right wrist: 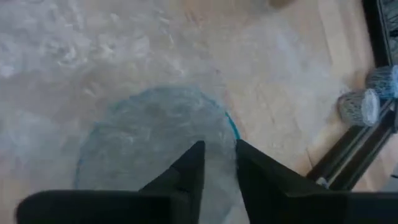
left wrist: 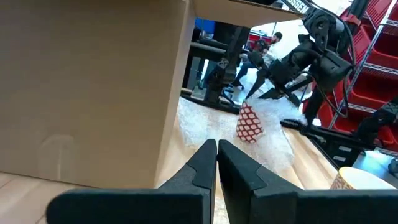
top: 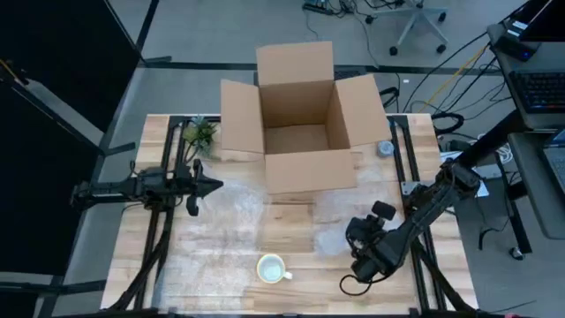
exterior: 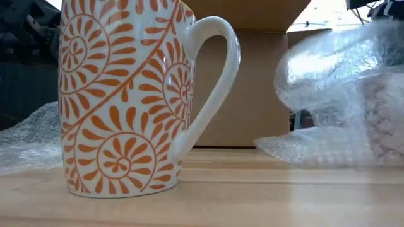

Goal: Wrap mug
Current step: Wrap the red mug with bubble wrap

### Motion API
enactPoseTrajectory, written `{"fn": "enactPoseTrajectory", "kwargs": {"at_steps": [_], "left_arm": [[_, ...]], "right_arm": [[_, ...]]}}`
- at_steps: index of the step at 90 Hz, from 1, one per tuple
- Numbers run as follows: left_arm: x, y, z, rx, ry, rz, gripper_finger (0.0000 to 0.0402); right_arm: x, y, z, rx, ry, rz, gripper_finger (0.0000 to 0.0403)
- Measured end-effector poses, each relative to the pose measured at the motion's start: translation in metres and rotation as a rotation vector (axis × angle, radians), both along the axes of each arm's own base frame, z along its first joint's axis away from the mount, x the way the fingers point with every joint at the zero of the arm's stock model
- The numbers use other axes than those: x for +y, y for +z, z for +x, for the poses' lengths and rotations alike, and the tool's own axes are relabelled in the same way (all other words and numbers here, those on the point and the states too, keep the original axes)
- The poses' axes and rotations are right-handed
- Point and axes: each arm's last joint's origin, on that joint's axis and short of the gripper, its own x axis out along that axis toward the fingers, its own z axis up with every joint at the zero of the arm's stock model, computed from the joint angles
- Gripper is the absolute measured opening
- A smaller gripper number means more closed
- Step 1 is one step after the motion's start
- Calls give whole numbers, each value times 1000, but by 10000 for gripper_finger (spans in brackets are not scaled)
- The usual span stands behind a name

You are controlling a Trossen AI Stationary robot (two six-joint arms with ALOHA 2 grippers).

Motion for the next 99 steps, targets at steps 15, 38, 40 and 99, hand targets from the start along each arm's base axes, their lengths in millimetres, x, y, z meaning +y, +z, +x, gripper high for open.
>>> {"fn": "enactPoseTrajectory", "kwargs": {"at_steps": [15, 38, 40, 99], "left_arm": [[0, 0, 0, 0, 0, 0, 4], [0, 0, 0, 0, 0, 0, 4], [0, 0, 0, 0, 0, 0, 4], [0, 0, 0, 0, 0, 0, 4]], "right_arm": [[-7, 1, 5, 32, 27, 1, 131], [-19, 5, 10, 162, 92, 98, 167], [-19, 6, 9, 162, 95, 108, 169], [-67, -4, -38, -195, 0, 374, 201]]}}
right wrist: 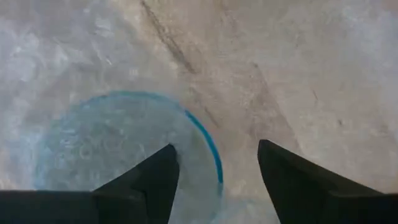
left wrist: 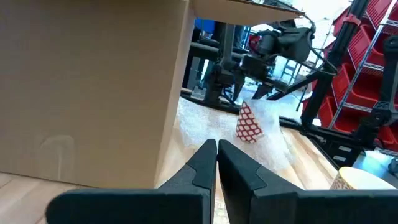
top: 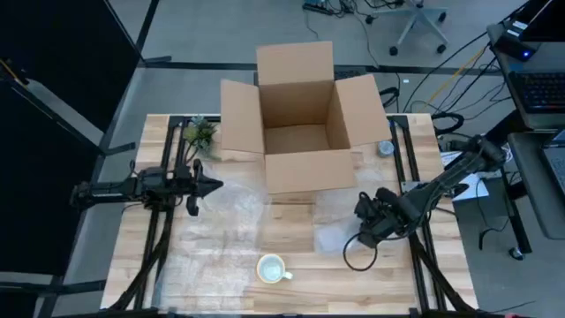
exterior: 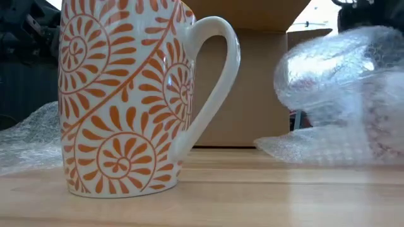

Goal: Wrap mug
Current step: Wrap the red mug with bubble wrap

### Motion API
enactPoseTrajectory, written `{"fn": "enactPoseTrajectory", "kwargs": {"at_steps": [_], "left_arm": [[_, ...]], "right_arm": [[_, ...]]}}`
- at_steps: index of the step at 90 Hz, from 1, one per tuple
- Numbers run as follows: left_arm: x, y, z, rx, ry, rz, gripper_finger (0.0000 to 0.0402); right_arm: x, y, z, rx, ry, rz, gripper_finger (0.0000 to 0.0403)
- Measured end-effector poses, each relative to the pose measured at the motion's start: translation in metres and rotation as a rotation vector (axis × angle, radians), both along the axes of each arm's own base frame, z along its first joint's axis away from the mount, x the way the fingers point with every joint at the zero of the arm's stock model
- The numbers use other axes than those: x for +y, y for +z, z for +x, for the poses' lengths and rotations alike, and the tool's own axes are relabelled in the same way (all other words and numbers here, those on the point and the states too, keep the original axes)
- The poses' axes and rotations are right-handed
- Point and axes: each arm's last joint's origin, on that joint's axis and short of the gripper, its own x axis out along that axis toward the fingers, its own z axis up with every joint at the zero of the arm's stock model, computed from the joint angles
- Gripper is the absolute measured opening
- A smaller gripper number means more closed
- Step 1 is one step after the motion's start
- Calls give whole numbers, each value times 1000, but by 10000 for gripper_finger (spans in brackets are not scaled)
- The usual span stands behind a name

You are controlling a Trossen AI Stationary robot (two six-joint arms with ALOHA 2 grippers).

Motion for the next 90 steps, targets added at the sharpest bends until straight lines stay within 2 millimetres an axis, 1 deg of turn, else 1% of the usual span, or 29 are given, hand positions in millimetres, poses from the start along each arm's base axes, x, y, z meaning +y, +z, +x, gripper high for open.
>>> {"fn": "enactPoseTrajectory", "kwargs": {"at_steps": [20, 46, 56, 90], "left_arm": [[0, 0, 0, 0, 0, 0, 4], [0, 0, 0, 0, 0, 0, 4], [0, 0, 0, 0, 0, 0, 4], [0, 0, 0, 0, 0, 0, 4]], "right_arm": [[1, -1, 2, -16, 28, -30, 201], [7, -17, 11, 52, 97, -78, 201], [9, -17, 14, 40, 102, -49, 201], [9, -17, 14, 41, 105, -47, 201]]}}
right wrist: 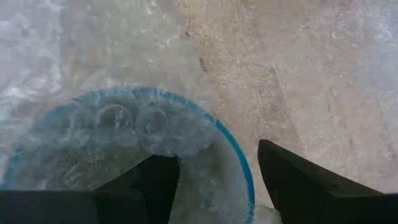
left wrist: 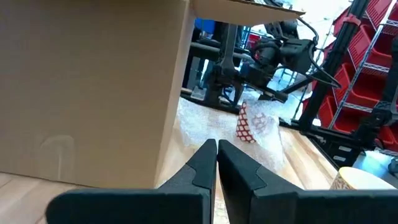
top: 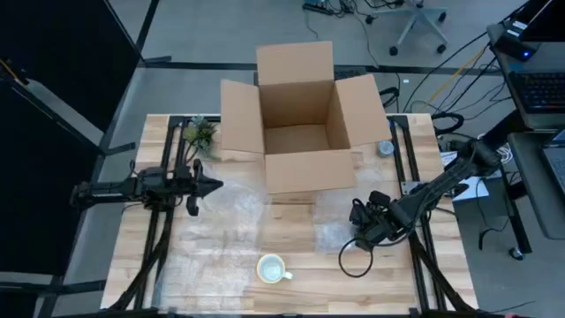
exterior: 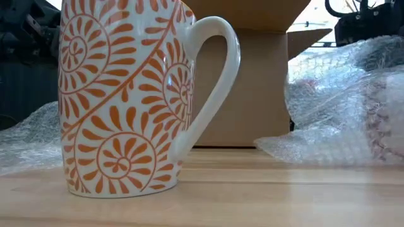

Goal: Wrap mug
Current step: Wrap the red mug with bubble wrap

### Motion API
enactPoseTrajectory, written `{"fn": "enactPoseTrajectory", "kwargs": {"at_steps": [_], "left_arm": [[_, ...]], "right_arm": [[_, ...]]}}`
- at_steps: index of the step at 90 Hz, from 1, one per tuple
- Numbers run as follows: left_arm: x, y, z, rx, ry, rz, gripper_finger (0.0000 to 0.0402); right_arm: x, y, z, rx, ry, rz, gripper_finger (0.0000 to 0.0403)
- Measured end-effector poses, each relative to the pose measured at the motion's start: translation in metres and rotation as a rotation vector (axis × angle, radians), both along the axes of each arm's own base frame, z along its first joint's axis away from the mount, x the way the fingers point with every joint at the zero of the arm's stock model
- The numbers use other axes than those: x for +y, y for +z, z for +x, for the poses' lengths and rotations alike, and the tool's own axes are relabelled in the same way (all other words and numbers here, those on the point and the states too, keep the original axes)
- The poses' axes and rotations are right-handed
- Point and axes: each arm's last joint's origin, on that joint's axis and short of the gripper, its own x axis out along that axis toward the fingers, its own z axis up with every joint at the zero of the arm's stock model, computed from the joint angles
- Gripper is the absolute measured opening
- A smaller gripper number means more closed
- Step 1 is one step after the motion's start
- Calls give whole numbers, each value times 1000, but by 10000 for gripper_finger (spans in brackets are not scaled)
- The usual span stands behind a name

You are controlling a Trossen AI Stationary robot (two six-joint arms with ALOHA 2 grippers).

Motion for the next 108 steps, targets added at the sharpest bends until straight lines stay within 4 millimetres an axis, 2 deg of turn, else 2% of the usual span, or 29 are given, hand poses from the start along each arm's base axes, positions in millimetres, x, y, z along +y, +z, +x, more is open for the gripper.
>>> {"fn": "enactPoseTrajectory", "kwargs": {"at_steps": [28, 41, 46, 57, 69, 78, 92, 108], "left_arm": [[0, 0, 0, -1, 1, 69, 4], [0, 5, 0, -66, -5, -196, 4], [0, 7, 0, -93, -6, -249, 4], [1, 19, -2, -223, 8, -241, 4], [-3, 35, -5, -370, -79, -230, 2], [-7, 50, -3, -372, -86, -163, 0], [-19, 83, 17, -275, -98, -39, 0], [-54, 116, 68, -96, -228, 70, 0]], "right_arm": [[0, 0, 0, 2, 12, -2, 201], [0, 0, 0, 4, 26, -6, 201], [0, 0, 0, 4, 26, -6, 201], [0, 0, 0, 3, 26, -8, 201], [0, 0, 0, 5, 40, -14, 201], [-1, 0, 0, -4, 45, -32, 201], [-1, 0, 0, -9, 44, -39, 201], [-1, 0, 0, -8, 46, -40, 201]]}}
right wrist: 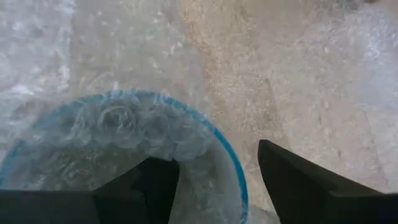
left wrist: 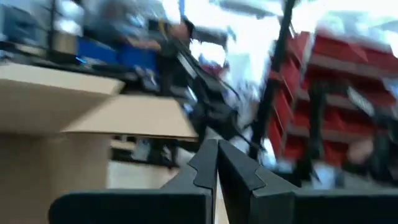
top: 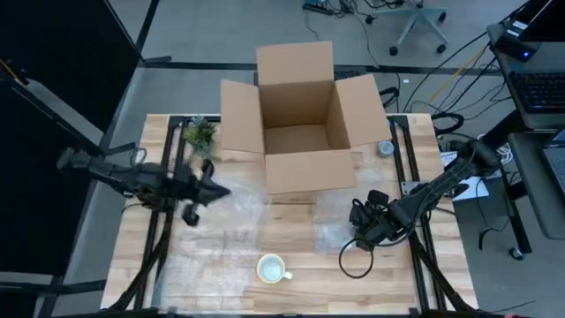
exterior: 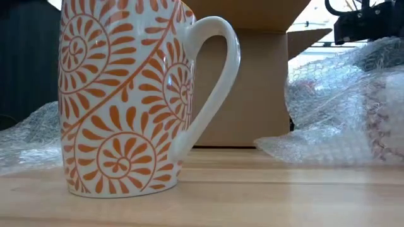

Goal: Wrap mug
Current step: Wrap the red mug with bubble wrap

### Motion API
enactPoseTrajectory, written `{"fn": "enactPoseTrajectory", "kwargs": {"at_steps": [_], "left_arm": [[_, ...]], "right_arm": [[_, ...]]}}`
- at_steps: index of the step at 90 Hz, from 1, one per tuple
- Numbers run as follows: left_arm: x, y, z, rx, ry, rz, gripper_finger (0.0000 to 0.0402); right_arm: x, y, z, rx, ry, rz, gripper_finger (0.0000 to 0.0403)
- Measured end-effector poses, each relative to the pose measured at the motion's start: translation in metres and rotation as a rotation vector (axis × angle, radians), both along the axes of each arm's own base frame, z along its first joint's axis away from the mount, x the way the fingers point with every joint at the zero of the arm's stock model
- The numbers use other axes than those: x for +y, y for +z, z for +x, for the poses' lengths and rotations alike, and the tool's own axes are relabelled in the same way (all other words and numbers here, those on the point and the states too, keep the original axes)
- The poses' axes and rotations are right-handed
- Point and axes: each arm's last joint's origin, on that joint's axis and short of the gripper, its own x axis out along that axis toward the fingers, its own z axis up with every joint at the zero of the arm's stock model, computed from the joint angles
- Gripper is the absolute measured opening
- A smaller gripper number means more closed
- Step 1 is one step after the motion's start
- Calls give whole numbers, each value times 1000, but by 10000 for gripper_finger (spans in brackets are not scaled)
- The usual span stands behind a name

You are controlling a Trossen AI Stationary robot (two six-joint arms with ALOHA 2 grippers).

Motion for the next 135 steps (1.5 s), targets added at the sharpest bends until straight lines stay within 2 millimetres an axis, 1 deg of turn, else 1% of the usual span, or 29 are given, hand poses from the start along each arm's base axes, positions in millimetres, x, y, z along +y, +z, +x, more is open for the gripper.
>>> {"fn": "enactPoseTrajectory", "kwargs": {"at_steps": [5, 11, 17, 23, 28, 37, 46, 57, 70, 77, 85, 101, 119, 135], "left_arm": [[-15, 5, 13, 71, -18, 40, 0], [-34, 12, 24, 123, -28, 75, 0], [-53, 20, 32, 144, -30, 105, 0], [-70, 22, 41, 158, -25, 131, 0], [-81, 17, 49, 186, -8, 170, 0], [-96, -2, 66, 243, 52, 215, 0], [-107, -23, 89, 213, 89, 199, 0], [-114, -42, 121, 142, 128, 202, 0], [-126, -63, 155, 193, 148, 280, 0], [-132, -68, 174, 198, 160, 282, 0], [-134, -72, 195, 195, 182, 276, 0], [-131, -81, 228, 199, 226, 269, 0], [-127, -89, 257, 195, 250, 261, 0], [-113, -102, 281, 203, 251, 257, 0]], "right_arm": [[0, 0, 0, 0, -1, 1, 201], [0, 0, 0, 0, -1, 1, 201], [1, 0, 0, 1, 6, -1, 201], [1, 0, 0, 3, 19, -5, 201], [1, 0, 0, 5, 28, -7, 201], [1, 0, 0, 5, 33, -10, 201], [1, 0, 0, 2, 17, -5, 201], [1, 0, 0, -1, -3, 3, 201], [1, 0, 0, -1, -2, 4, 201], [1, 0, 0, 0, 0, 3, 201], [1, 0, 0, 1, 1, 3, 201], [1, 0, 0, 0, 1, 4, 201], [1, 0, 0, 0, 3, 4, 201], [1, 0, 0, 4, 18, 0, 201]]}}
